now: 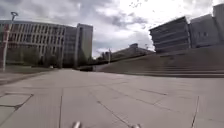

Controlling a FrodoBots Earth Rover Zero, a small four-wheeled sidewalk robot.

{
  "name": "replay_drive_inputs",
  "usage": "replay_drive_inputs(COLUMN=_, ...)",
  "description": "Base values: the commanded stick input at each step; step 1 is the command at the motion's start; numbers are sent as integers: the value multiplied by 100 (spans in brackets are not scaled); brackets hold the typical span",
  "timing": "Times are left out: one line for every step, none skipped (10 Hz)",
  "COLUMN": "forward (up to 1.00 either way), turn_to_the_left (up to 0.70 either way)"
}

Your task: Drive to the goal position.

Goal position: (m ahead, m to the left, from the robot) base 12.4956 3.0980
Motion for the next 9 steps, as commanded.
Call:
replay_drive_inputs(forward=70, turn_to_the_left=0)
replay_drive_inputs(forward=70, turn_to_the_left=0)
replay_drive_inputs(forward=70, turn_to_the_left=0)
replay_drive_inputs(forward=70, turn_to_the_left=0)
replay_drive_inputs(forward=70, turn_to_the_left=0)
replay_drive_inputs(forward=70, turn_to_the_left=0)
replay_drive_inputs(forward=70, turn_to_the_left=0)
replay_drive_inputs(forward=70, turn_to_the_left=0)
replay_drive_inputs(forward=70, turn_to_the_left=0)
